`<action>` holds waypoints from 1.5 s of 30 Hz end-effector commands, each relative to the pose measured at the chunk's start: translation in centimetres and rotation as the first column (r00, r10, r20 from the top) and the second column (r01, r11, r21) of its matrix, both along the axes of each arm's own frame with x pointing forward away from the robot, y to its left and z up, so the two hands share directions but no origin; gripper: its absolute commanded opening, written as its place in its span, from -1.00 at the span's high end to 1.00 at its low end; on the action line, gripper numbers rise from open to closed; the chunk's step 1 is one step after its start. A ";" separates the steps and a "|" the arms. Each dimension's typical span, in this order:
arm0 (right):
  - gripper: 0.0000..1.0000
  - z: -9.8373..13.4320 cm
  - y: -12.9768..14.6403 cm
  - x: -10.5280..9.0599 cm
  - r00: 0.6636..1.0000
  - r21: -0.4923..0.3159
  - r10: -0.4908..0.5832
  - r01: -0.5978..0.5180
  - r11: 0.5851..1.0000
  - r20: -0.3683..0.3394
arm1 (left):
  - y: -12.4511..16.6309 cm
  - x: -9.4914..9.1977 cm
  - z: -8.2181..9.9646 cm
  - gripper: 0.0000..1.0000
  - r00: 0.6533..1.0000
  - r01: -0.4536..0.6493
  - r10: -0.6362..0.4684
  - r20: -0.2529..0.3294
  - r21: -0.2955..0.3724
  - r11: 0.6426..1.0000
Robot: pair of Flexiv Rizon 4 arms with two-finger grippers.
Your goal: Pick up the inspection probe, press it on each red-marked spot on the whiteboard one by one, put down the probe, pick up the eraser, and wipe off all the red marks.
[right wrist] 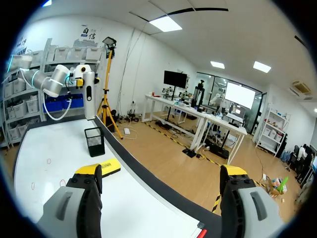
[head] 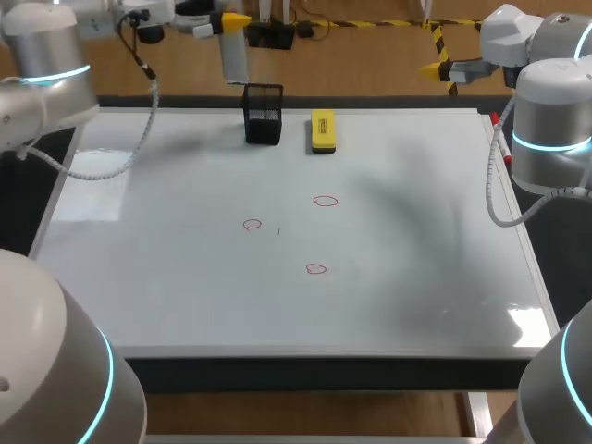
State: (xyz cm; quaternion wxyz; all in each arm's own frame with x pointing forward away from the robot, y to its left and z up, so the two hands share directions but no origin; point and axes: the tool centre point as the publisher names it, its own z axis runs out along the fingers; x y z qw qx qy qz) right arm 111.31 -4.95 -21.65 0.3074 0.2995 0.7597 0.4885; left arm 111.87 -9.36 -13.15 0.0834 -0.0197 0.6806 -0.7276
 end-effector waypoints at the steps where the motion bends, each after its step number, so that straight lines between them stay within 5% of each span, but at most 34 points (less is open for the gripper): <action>1: -1.00 0.0 0.0 0.0 1.000 -0.001 0.001 -0.001 1.000 -0.001 | 2.7 -2.4 0.2 1.00 0.991 -0.136 0.136 -0.001 0.000 0.991; 25: -1.00 0.0 0.0 0.0 1.000 -0.001 0.001 -0.001 1.000 -0.001 | 15.2 -7.8 -4.6 1.00 0.942 -0.334 0.335 -0.029 0.021 0.942; 35: -1.00 0.0 0.0 0.0 1.000 -0.001 0.001 -0.001 1.000 -0.001 | 17.8 -8.7 -6.6 1.00 0.934 -0.347 0.353 -0.063 0.086 0.934; 45: -1.00 0.0 0.0 0.0 1.000 -0.001 0.001 -0.001 1.000 -0.001 | 18.1 -8.8 -6.7 1.00 0.932 -0.351 0.357 -0.064 0.089 0.932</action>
